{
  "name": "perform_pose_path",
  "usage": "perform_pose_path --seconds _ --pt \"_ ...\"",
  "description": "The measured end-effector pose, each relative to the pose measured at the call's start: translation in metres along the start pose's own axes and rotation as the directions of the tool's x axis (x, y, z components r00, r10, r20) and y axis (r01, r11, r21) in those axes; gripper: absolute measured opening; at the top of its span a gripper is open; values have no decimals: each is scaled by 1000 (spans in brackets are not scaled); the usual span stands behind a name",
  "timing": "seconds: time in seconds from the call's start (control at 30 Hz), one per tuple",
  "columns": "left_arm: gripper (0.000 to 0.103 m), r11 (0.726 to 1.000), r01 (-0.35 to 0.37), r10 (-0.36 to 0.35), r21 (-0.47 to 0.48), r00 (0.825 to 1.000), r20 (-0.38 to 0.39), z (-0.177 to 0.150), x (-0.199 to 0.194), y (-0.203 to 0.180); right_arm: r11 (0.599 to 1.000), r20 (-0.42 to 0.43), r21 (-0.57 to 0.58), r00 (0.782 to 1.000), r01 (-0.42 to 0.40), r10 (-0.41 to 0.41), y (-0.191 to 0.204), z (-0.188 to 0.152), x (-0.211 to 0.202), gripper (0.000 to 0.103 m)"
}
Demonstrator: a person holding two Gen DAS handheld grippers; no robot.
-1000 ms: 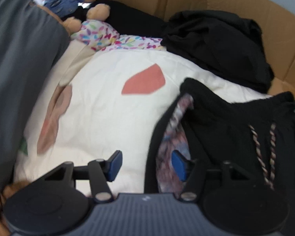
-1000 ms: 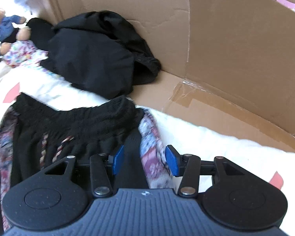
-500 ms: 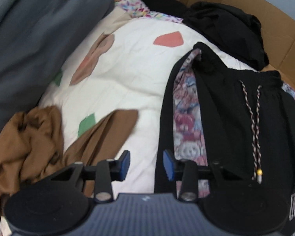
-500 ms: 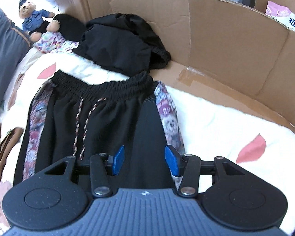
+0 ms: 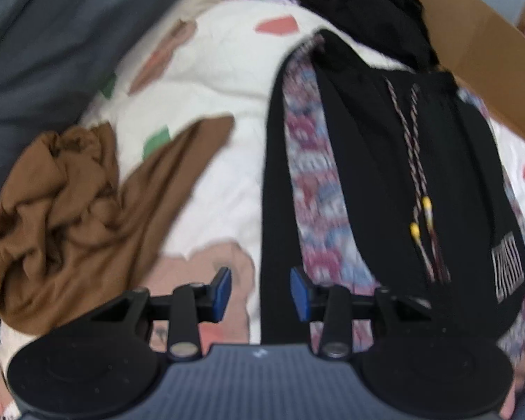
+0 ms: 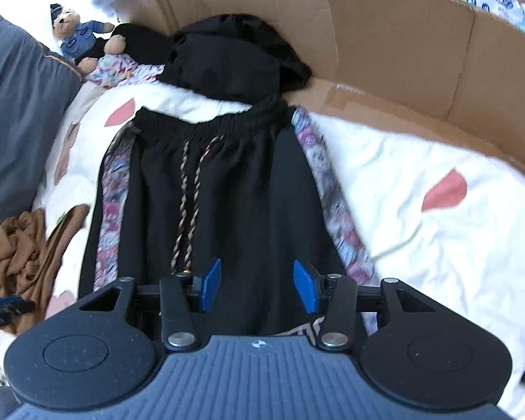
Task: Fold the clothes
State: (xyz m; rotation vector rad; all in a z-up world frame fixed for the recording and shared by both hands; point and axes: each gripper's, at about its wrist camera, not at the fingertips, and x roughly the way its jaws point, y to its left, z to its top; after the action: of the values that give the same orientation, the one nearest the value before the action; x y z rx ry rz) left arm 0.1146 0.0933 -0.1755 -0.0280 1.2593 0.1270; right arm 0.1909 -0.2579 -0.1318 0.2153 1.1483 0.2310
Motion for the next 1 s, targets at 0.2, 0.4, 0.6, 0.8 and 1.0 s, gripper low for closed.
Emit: perform_pose_path --seconds 0.2,0.4,0.6,0.8,1.0 --pt "50 1000 20 -20 20 1000 -21 -35 3 -8 1000 -17 -1 1000 1 -1 6 -25 -4 51" --pt "53 999 25 -24 31 999 -39 -55 11 -17 1000 -45 0 999 -4 4 8 -47 -1 51" --pt "53 1000 30 -30 -1 995 -90 -61 28 -19 999 -102 -26 994 -34 31 16 -63 12 51" --pt "52 997 71 -75 -35 989 -130 -61 43 -23 998 -126 -37 991 -43 38 20 -64 22 51" --pt "48 995 85 -94 -58 982 -163 -62 59 -23 998 -126 -36 991 -42 37 18 -62 30 51"
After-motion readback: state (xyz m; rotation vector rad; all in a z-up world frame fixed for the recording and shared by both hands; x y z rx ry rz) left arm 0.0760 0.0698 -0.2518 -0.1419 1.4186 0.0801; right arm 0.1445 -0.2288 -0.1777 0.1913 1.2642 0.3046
